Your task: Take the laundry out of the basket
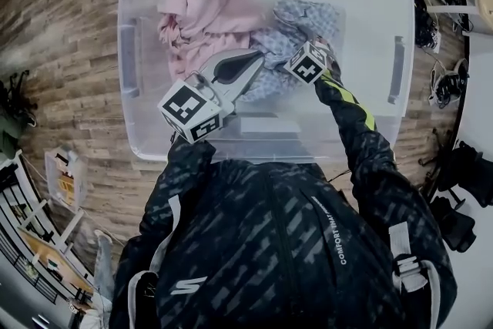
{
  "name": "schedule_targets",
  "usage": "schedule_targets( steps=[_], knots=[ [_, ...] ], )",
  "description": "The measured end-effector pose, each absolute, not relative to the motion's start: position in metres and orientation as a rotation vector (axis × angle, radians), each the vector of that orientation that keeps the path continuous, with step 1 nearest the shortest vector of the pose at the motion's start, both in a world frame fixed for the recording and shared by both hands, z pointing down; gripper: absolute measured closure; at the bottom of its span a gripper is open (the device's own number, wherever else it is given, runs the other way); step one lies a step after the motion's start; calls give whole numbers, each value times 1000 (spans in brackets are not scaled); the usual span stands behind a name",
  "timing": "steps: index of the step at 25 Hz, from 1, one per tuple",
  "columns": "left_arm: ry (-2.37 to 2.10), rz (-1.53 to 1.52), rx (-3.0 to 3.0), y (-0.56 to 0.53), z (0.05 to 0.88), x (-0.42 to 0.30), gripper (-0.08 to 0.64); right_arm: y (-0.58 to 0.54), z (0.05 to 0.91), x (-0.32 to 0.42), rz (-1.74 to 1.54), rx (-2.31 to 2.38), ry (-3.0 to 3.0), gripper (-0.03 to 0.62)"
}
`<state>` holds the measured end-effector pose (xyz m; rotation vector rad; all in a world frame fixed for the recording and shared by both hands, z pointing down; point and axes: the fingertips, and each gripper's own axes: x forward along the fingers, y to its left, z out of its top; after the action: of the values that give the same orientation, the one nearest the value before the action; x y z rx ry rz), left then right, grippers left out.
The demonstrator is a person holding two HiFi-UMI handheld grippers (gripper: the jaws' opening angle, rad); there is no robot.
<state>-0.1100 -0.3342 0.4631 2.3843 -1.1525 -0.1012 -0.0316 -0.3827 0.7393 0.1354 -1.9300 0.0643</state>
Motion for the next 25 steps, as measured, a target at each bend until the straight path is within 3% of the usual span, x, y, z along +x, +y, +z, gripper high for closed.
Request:
schedule_targets(
  steps=[18,25],
  knots=[
    [-1205,-162,2362,-339,456,-121,551,-375,750,-36,147,88,-1922,6],
    [-1251,-227,2367,-339,434,-129,551,-361,745,-38,142,49,-1903,132]
  ],
)
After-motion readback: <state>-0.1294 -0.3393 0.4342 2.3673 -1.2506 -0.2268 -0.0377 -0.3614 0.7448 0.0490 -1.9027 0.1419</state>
